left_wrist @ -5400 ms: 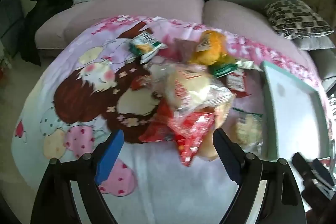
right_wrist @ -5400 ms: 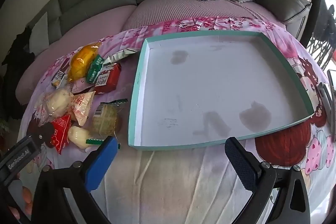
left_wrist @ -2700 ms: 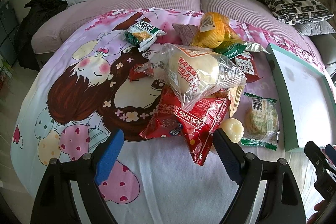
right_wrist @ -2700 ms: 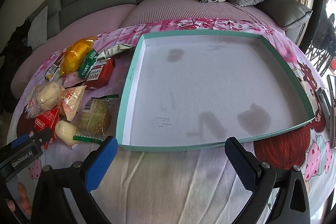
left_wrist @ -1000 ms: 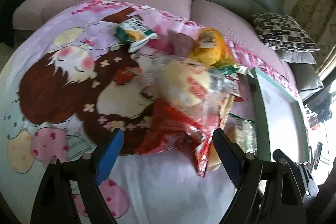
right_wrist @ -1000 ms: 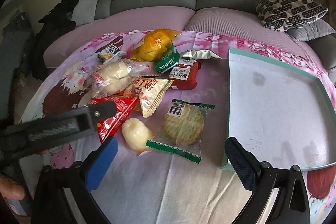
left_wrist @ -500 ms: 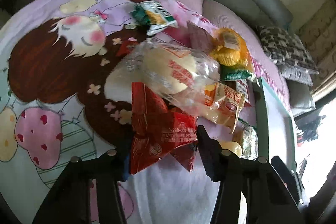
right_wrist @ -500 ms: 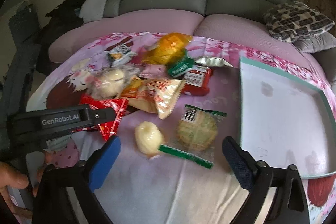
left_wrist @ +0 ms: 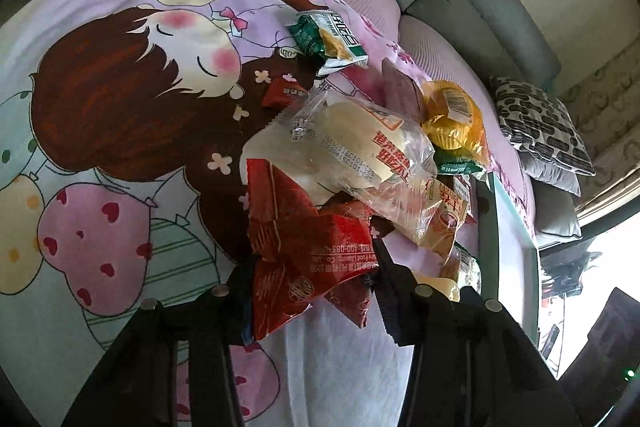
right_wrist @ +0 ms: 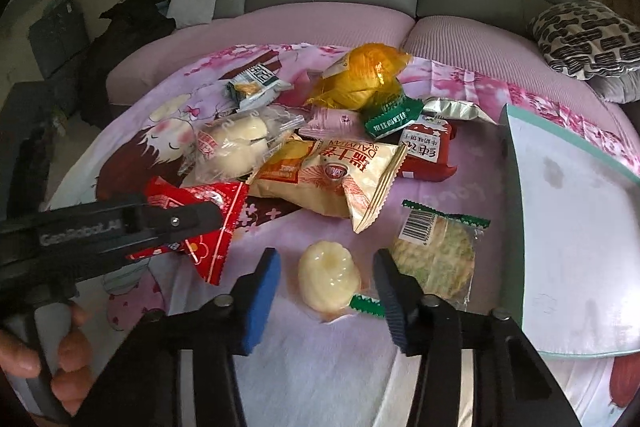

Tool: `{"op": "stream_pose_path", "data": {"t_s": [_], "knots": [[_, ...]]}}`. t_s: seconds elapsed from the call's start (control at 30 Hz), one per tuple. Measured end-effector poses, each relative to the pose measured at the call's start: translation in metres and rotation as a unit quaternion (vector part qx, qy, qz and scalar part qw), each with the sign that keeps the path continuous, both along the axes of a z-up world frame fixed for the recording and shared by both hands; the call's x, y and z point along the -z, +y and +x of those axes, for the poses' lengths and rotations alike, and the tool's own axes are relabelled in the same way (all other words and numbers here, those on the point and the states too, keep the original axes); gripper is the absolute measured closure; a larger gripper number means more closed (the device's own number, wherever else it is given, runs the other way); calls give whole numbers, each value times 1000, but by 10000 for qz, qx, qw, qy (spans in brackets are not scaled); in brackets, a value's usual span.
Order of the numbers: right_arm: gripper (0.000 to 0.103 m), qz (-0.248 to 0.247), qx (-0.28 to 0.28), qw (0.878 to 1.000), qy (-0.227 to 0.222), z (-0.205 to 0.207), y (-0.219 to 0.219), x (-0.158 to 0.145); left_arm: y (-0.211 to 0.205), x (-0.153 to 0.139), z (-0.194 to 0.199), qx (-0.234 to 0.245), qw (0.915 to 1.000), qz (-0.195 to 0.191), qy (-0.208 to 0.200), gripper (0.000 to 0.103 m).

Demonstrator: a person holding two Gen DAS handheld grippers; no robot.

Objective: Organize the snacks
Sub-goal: 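Grasp the red wrapper packet with the left tool while the right tool grasps the pale yellow pastry, then carry both snacks over the teal-rimmed tray and open both tools to release them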

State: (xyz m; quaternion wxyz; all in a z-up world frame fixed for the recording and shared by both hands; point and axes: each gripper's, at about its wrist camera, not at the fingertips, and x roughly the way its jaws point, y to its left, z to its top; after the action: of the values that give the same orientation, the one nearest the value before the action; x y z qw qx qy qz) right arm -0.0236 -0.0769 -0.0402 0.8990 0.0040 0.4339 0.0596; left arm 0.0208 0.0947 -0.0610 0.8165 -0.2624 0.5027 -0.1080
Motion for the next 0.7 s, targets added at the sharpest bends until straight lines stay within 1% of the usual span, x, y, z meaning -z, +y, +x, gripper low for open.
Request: {"op": "stream_pose_path", "data": {"t_s": [0.07, 0.2, 0.33, 0.43, 0.7], "knots": [[55, 28, -5, 10000, 31, 2, 1, 2, 1, 0, 0, 1, 10000, -26, -2, 54], [66, -61, 55, 9998, 198, 6, 4, 10, 0, 1, -1, 3, 10000, -29, -7, 54], [67, 86, 63, 9998, 147, 3, 1, 6, 0, 0, 0, 6, 10000, -19, -12, 54], [67, 92, 60, 9999, 71, 1, 2, 2, -1, -2, -1, 26, 10000, 85, -27, 55], [67, 277, 31, 9992, -285, -7, 3, -23, 5, -11, -6, -101, 9996, 239, -108, 56]]}}
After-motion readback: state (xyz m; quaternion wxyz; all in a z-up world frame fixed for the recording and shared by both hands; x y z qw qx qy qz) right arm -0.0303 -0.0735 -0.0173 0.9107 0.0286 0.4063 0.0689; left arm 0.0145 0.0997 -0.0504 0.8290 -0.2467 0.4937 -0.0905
